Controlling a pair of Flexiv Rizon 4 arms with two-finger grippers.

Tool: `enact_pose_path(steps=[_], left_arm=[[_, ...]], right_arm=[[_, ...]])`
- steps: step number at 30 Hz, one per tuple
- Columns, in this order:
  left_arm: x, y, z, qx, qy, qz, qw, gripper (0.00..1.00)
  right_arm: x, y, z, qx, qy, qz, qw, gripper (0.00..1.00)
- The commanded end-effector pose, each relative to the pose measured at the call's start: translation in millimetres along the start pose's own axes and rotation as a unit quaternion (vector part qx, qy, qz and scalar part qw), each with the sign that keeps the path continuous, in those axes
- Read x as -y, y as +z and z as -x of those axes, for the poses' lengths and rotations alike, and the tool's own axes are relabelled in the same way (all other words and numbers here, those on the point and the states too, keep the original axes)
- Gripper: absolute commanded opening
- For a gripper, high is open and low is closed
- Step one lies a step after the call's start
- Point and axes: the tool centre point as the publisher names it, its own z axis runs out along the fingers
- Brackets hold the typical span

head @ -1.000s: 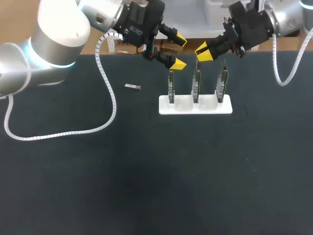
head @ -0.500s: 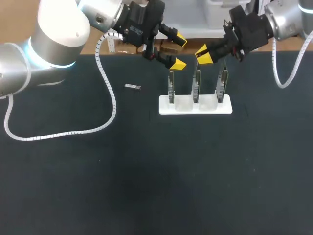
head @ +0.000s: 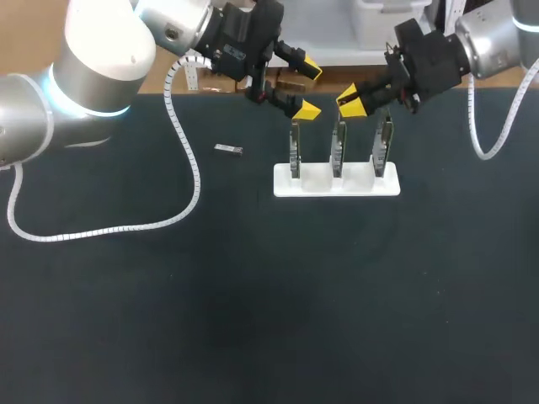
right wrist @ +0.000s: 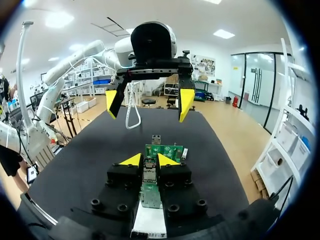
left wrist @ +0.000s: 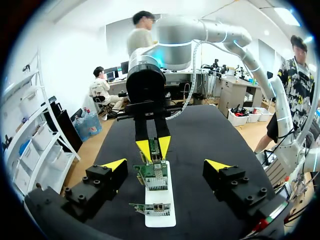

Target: Pick up the optical module with the left hand, and insert it into the network port with the right hand.

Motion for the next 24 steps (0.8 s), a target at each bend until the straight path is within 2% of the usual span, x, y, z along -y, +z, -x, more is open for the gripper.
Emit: enact_pose_path(steps=[1, 2, 3, 4, 5, 24], left_arm=[[-2.3, 0.3, 0.9, -0.003, -0.001, -0.003, 1.0, 1.0], [-2.3, 0.3, 0.9, -0.003, -0.001, -0.003, 1.0, 1.0], [-2.3, 0.3, 0.9, -0.003, -0.001, -0.003, 1.0, 1.0], [-2.3, 0.3, 0.9, -0.003, -0.001, -0.003, 1.0, 1.0], [-2.3, 0.3, 0.9, -0.003, -0.001, -0.003, 1.0, 1.0], [-2.3, 0.3, 0.9, -0.003, -0.001, -0.003, 1.0, 1.0]], right_arm=[[0.4, 0.7, -2.1, 0.002, 0.001, 0.002, 1.0, 0.0], [0.0, 1.2, -1.6, 0.005, 0.001, 0.0, 1.0, 0.13], [-0.4, 1.3, -0.8, 0.006, 0.001, 0.0, 1.0, 0.38], [-0.6, 1.3, 0.2, 0.008, 0.001, 0.0, 1.0, 0.47], [-1.1, 0.9, 1.7, 0.012, -0.002, -0.002, 1.0, 1.0], [-2.8, -10.6, 26.3, 0.017, -0.013, -0.011, 1.0, 1.0]])
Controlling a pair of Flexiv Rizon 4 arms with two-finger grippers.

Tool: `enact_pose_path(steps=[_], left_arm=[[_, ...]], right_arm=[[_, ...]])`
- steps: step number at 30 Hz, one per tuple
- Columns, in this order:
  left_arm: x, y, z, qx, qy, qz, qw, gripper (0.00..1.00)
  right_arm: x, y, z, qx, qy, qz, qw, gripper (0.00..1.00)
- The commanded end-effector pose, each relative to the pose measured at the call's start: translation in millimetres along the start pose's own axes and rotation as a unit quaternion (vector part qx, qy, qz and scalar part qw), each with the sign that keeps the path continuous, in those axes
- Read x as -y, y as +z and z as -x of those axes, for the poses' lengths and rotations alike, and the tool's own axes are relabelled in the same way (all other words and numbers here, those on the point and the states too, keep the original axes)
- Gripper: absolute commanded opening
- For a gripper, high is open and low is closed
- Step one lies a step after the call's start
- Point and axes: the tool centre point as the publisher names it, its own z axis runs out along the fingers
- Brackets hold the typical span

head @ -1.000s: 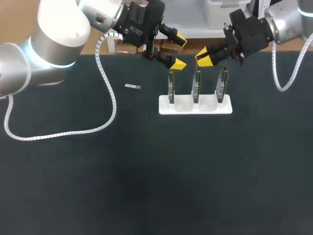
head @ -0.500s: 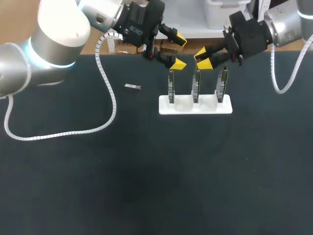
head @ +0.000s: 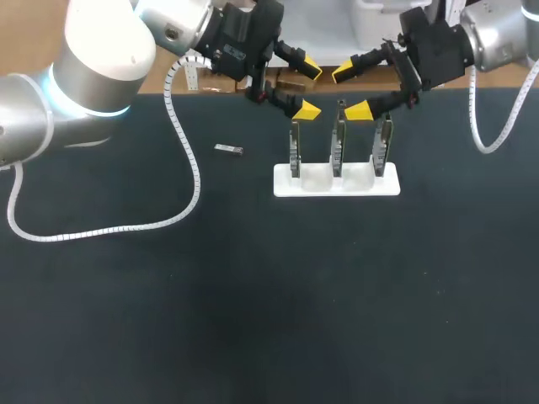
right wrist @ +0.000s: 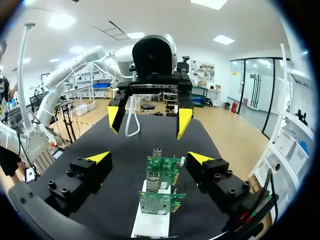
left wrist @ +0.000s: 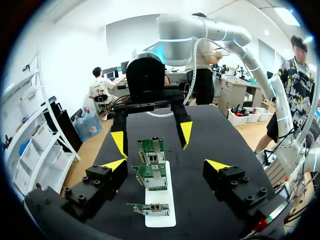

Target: Pick up the optical module with the left hand, and insert it into the network port with the right hand.

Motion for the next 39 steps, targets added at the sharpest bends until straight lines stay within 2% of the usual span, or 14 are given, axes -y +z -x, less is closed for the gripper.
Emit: enact_pose_path(steps=[1, 2, 4, 5, 6, 7, 25, 39], left_arm=[[-2.3, 0.3, 0.9, -0.003, -0.001, -0.003, 1.0, 1.0], [-2.3, 0.3, 0.9, -0.003, -0.001, -0.003, 1.0, 1.0], [-2.3, 0.3, 0.9, -0.003, -0.001, -0.003, 1.0, 1.0], [-2.3, 0.3, 0.9, -0.003, -0.001, -0.003, 1.0, 1.0], [-2.3, 0.3, 0.9, -0.003, -0.001, -0.003, 1.0, 1.0], [-2.3, 0.3, 0.9, -0.003, -0.001, -0.003, 1.0, 1.0], [-2.3, 0.3, 0.9, -0.003, -0.001, -0.003, 1.0, 1.0], [-2.3, 0.3, 0.9, -0.003, -0.001, -0.003, 1.0, 1.0]], right_arm=[[-3.5, -3.3, 3.9, -0.001, -0.001, -0.006, 1.0, 1.0], [-3.6, -4.2, 4.3, -0.001, -0.001, -0.006, 1.0, 1.0], [-4.0, -5.9, 5.0, 0.009, -0.007, -0.009, 1.0, 0.45], [-4.4, -6.8, 5.6, 0.009, -0.007, -0.01, 1.0, 0.31], [-4.4, -7.1, 5.6, 0.006, -0.006, -0.01, 1.0, 0.03], [-4.4, -7.3, 5.7, 0.005, -0.006, -0.009, 1.0, 0.0], [3.2, -5.2, 8.0, -0.012, 0.001, 0.007, 1.0, 0.0], [-2.1, 1.5, -9.3, 0.002, 0.022, 0.004, 1.0, 0.0]])
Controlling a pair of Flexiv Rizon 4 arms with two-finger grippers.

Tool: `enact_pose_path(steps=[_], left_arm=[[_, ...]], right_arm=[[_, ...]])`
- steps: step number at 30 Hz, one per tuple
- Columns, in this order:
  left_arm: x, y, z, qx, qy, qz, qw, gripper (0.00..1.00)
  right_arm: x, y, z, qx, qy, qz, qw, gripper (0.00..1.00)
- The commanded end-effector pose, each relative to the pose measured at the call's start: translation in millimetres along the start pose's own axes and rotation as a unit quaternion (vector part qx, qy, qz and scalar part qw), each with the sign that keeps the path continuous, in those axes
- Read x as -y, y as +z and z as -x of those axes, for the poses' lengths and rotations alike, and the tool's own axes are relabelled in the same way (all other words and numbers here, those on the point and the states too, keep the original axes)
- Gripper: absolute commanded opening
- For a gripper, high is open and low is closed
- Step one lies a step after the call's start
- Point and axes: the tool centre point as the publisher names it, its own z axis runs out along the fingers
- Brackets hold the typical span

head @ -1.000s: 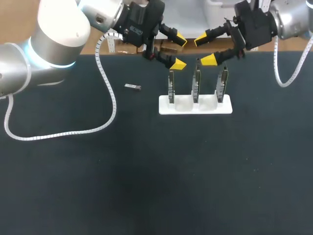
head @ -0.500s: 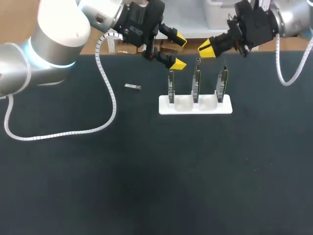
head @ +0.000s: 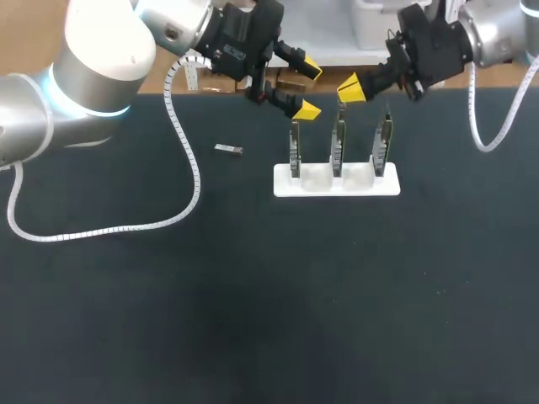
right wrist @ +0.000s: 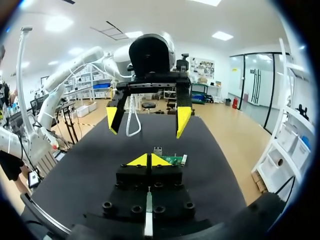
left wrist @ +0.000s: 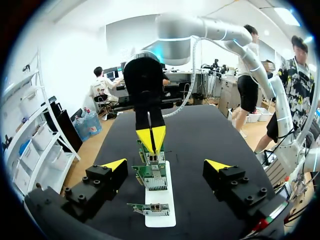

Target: Pick up the optical module with the left hand, and insert it into the network port with the right hand.

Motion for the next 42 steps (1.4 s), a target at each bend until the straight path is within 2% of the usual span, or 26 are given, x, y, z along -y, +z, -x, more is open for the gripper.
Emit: enact_pose_path(steps=[1, 14, 36, 42], left_arm=[[-2.3, 0.3, 0.9, -0.003, -0.001, -0.003, 1.0, 1.0], [-2.3, 0.3, 0.9, -0.003, -0.001, -0.003, 1.0, 1.0], [-2.3, 0.3, 0.9, -0.003, -0.001, -0.003, 1.0, 1.0], [-2.3, 0.3, 0.9, -0.003, -0.001, -0.003, 1.0, 1.0]], right_arm=[[-2.5, 0.9, -7.2, 0.006, 0.002, -0.003, 1.0, 0.0], [-1.7, 4.4, -14.9, 0.012, 0.01, 0.0, 1.0, 0.0], [-2.7, 12.9, -39.5, 0.028, 0.04, 0.006, 0.999, 0.0], [-3.9, 8.6, -31.2, 0.028, 0.027, 0.001, 0.999, 0.0]])
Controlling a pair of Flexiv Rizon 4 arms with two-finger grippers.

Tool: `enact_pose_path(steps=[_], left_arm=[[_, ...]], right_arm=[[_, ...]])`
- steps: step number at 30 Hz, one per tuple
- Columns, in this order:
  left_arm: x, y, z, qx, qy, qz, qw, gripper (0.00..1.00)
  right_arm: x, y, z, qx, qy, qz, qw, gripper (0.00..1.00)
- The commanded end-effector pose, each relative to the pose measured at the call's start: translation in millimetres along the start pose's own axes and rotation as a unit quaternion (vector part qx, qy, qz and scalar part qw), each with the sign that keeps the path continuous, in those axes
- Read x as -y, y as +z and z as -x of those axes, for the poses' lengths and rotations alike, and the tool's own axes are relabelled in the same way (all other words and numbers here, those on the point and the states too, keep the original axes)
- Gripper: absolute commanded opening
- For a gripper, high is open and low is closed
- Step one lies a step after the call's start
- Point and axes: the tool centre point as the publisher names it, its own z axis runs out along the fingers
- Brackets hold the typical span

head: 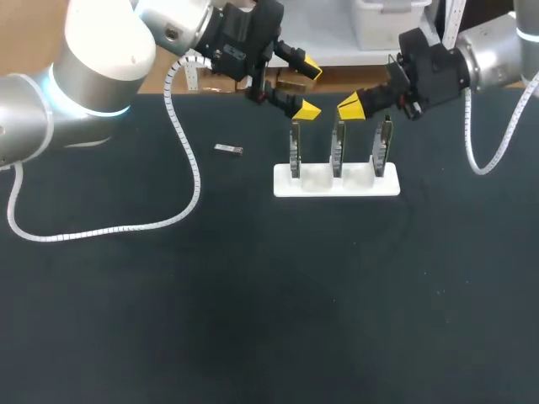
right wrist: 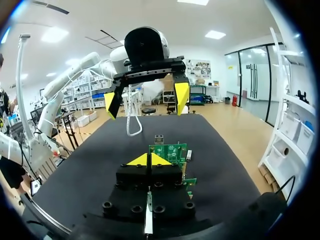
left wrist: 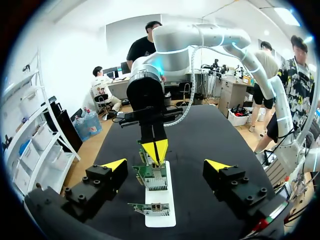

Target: Pick up the optical module with the left hand, and insert it into the network port with the right hand.

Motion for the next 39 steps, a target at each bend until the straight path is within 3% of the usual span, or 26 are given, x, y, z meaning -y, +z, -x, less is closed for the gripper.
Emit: enact_pose_path(steps=[1, 8, 9, 10, 11, 12, 29, 39], left_arm=[[-2.3, 0.3, 0.9, -0.003, -0.001, -0.003, 1.0, 1.0], [-2.3, 0.3, 0.9, -0.003, -0.001, -0.003, 1.0, 1.0], [-2.3, 0.3, 0.9, -0.003, -0.001, -0.003, 1.0, 1.0], [-2.3, 0.3, 0.9, -0.003, -0.001, -0.003, 1.0, 1.0], [-2.3, 0.3, 0.9, -0.003, -0.001, -0.003, 1.0, 1.0], [-2.3, 0.3, 0.9, -0.003, -0.001, -0.003, 1.0, 1.0], [-2.3, 0.3, 0.9, -0.003, -0.001, -0.003, 1.0, 1.0], [-2.3, 0.3, 0.9, -0.003, -0.001, -0.003, 1.0, 1.0]], right_arm=[[-0.4, -1.8, -0.5, -0.002, -0.01, -0.004, 1.0, 0.0], [-4.2, -10.5, 21.1, -0.018, -0.032, -0.006, 0.999, 0.02], [-5.0, -11.0, 23.6, -0.019, -0.035, -0.001, 0.999, 0.15], [-5.6, -11.3, 24.4, -0.024, -0.033, -0.005, 0.999, 0.35], [-6.5, -12.2, 25.6, -0.024, -0.034, -0.005, 0.999, 0.91], [-7.0, -12.6, 26.2, -0.025, -0.035, -0.006, 0.999, 1.0], [-28.8, -50.8, 29.9, -0.058, -0.025, -0.013, 0.998, 1.0], [-42.6, -78.2, 18.4, -0.067, 0.006, -0.017, 0.998, 1.0]])
